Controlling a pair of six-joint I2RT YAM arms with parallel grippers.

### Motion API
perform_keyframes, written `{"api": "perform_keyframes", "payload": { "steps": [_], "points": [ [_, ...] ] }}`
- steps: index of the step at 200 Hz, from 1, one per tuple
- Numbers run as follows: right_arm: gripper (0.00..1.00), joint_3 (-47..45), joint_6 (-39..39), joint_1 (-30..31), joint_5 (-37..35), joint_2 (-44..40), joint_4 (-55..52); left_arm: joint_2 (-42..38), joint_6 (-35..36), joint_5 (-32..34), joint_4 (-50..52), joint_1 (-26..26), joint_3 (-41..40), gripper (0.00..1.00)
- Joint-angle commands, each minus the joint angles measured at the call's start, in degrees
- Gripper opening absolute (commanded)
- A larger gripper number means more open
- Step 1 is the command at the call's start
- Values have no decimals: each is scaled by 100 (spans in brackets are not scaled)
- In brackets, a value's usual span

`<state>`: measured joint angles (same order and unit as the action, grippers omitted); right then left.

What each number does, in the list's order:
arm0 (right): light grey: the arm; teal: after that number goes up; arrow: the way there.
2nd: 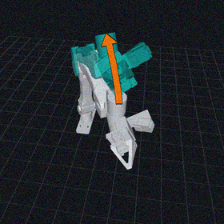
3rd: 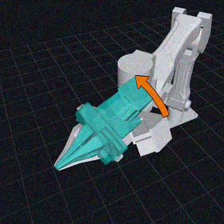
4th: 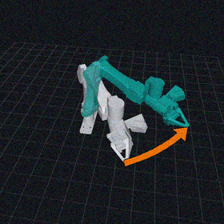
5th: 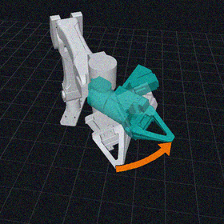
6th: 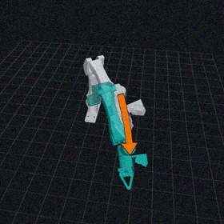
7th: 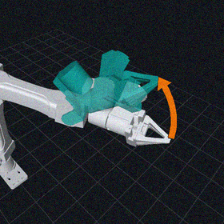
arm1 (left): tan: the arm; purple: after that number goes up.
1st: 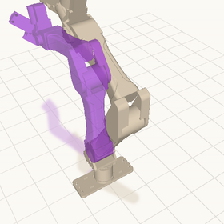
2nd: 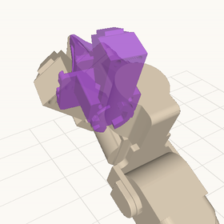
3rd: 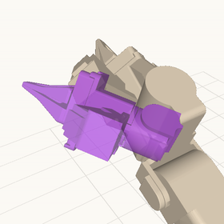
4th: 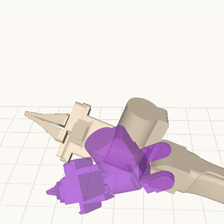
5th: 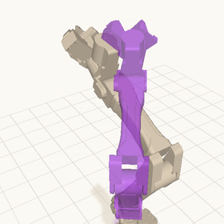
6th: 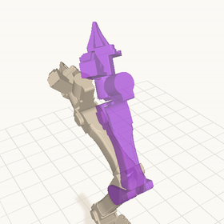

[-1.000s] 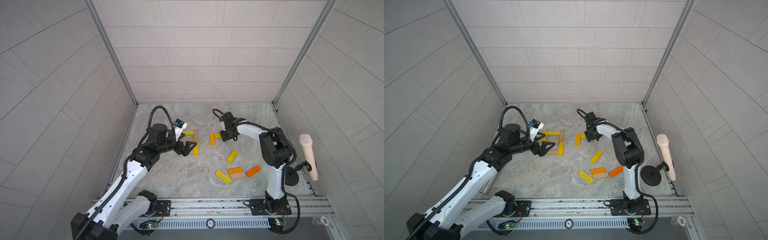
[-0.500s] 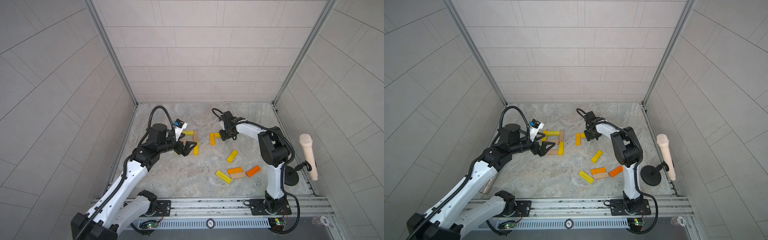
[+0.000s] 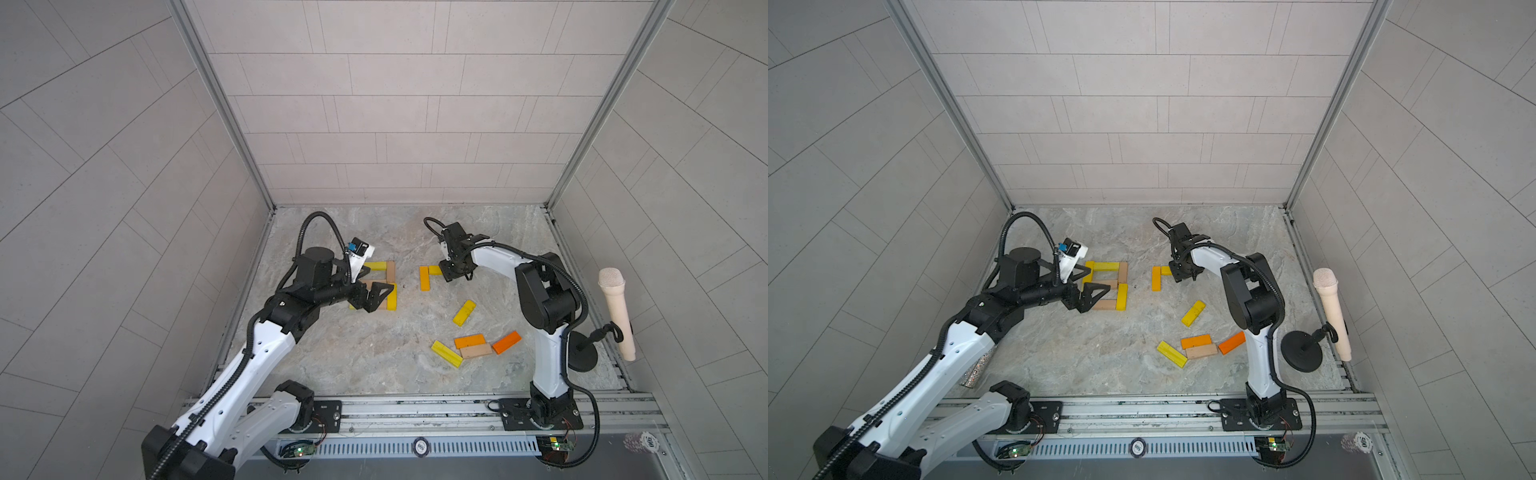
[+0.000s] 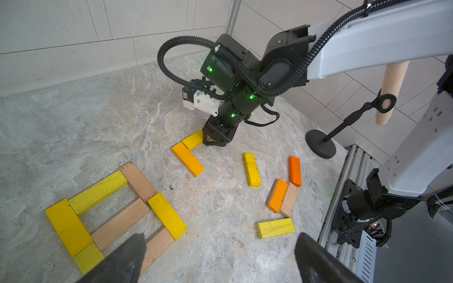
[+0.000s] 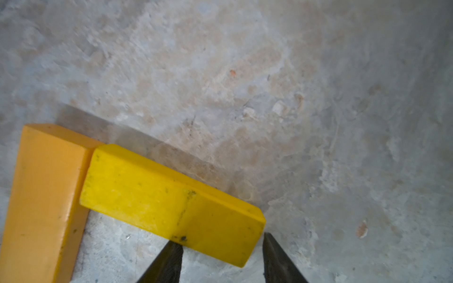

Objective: Assemble the number 8 with building blocks
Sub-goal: Assemble the building block at the center of the board.

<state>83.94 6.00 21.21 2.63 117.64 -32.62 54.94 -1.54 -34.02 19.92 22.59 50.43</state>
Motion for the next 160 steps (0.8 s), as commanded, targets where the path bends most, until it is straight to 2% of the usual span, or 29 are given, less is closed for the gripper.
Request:
{"api": "perform_keyframes", "payload": {
  "steps": [1,71,160],
  "points": [
    [55,-71,-49,14,-175,-89,-103,-3,28,-9,-120,-14,-15,100],
    [53,-302,377,-186,-246,-216,37,-12,22,-17,-120,-10,-23,100],
    [52,-462,473,-227,-87,-405,129,-25,22,-13,-118,-9,-21,100]
  ]
}}
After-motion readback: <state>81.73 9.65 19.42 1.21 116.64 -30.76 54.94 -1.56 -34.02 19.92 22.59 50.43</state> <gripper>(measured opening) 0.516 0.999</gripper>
